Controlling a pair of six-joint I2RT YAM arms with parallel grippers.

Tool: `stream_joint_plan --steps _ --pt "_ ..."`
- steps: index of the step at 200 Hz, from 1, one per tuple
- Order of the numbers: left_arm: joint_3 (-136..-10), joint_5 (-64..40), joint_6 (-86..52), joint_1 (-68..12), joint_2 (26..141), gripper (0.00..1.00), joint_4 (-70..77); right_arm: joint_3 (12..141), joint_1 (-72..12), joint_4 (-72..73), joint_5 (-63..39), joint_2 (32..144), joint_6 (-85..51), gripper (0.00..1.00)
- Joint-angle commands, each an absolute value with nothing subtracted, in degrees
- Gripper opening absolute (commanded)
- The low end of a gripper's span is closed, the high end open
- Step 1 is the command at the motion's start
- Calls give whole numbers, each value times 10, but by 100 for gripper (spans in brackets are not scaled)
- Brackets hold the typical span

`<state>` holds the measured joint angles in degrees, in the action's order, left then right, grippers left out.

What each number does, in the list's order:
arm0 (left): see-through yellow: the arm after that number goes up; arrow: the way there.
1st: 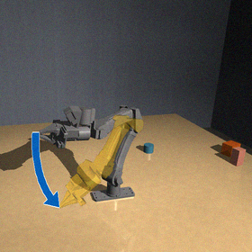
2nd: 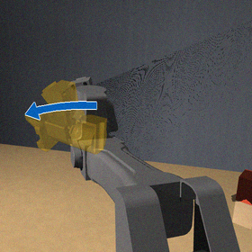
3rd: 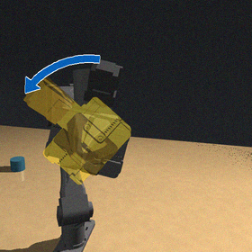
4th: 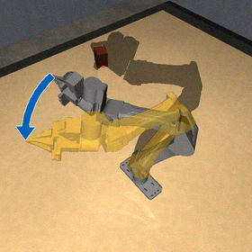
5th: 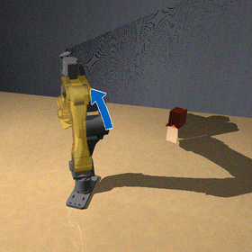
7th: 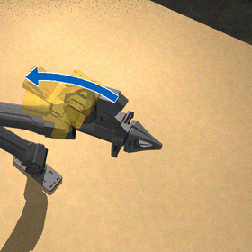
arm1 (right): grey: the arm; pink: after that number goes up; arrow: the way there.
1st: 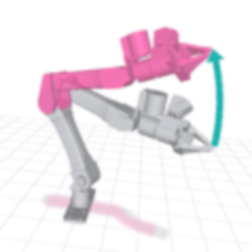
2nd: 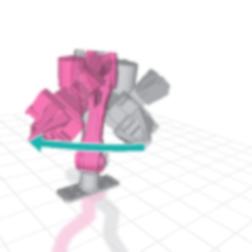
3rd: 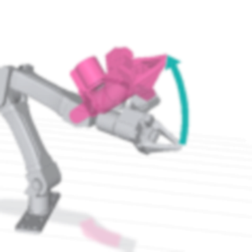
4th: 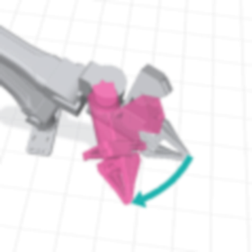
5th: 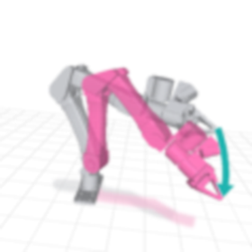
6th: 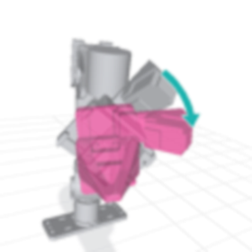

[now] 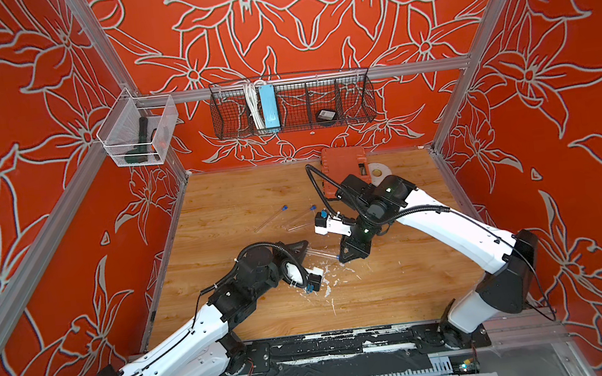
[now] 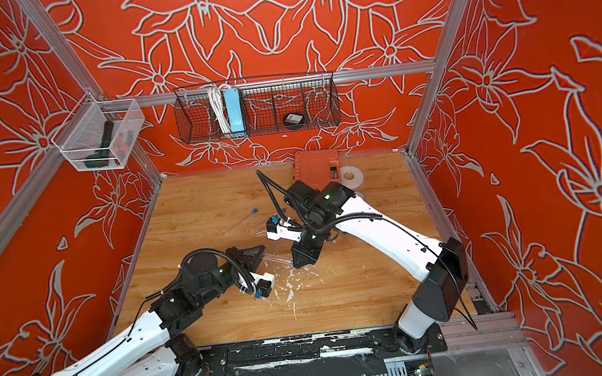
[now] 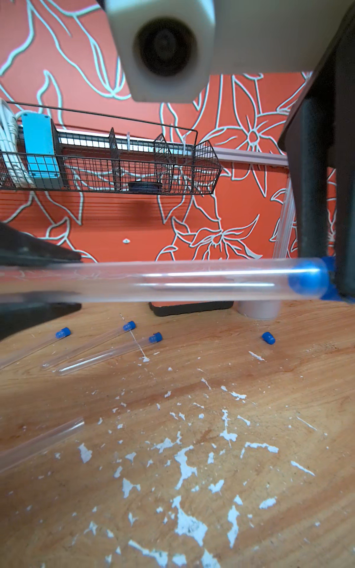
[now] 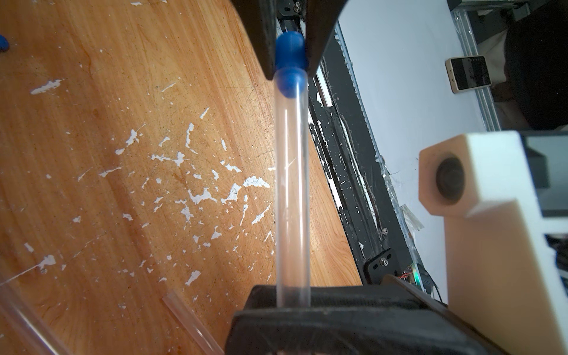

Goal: Insert stoppers into test tubes
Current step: Insert the stopper into the test tube.

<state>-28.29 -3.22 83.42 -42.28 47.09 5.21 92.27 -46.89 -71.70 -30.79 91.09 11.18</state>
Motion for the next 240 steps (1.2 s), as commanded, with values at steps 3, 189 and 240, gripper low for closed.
stream_joint_plan --steps 3,189,240 --pt "-279 -239 829 -490 485 0 93 990 -479 -404 -423 937 98 6" --pt "-188 -166 424 -437 448 0 274 856 -333 -485 -331 711 -290 46" --pt "-141 -145 177 -437 452 0 428 735 -308 -299 -517 647 -590 43"
